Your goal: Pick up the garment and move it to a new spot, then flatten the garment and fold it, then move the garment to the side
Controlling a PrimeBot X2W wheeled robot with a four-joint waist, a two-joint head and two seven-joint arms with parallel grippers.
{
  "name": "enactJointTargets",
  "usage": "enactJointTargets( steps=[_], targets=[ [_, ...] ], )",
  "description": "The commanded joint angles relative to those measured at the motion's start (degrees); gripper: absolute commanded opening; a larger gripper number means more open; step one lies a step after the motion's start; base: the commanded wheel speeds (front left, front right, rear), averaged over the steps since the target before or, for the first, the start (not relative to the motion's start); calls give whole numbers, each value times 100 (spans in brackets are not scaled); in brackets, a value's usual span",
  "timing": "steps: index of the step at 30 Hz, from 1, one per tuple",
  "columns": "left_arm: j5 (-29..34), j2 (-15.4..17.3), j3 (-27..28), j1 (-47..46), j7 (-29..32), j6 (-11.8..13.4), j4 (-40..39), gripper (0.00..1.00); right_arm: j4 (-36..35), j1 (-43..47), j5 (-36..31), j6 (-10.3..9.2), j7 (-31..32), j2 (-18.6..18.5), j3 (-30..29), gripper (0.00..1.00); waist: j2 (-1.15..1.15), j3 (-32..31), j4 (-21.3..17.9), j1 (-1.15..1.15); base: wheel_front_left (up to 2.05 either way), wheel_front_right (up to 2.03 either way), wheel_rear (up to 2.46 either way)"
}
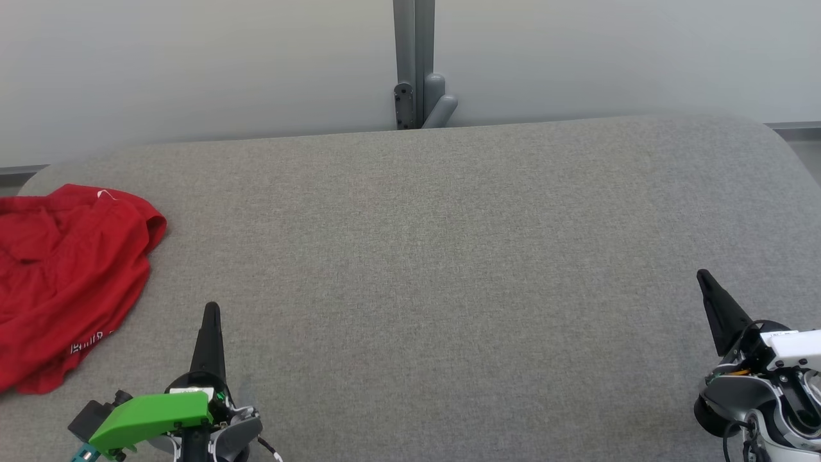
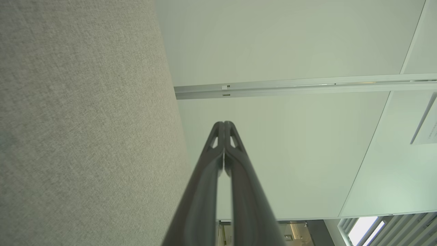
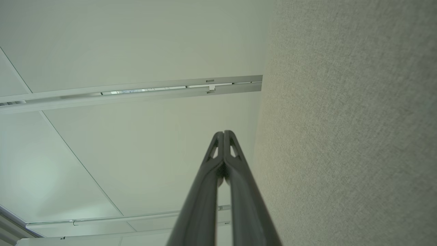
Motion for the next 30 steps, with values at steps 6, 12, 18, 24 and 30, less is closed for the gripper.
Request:
enactJointTargets(
  steps=[6,12,18,24,30],
  targets=[
    [-32,6,19,-83,3,-35,-9,0,8,-65,-33,2,21,-4,-8,0,0,0,0,0,0,0,0],
    [-32,6,19,-83,3,-35,-10,0,8,-65,-34,2,21,-4,-9,0,0,0,0,0,0,0,0],
    [4,-6,-19,80,-2,12,113,100,96,104,-7,-1,-28,54,9,100,0,0,0,0,0,0,0],
    [30,-1,-32,-43,-31,10,81,100,-33,127,-128,-1,-329,31,173,100,0,-2,4,0,0,0,0],
    [341,72,-79,-152,-134,7,50,100,-130,111,-578,-1,-647,-91,342,100,0,-12,7,0,0,0,0]
  ],
)
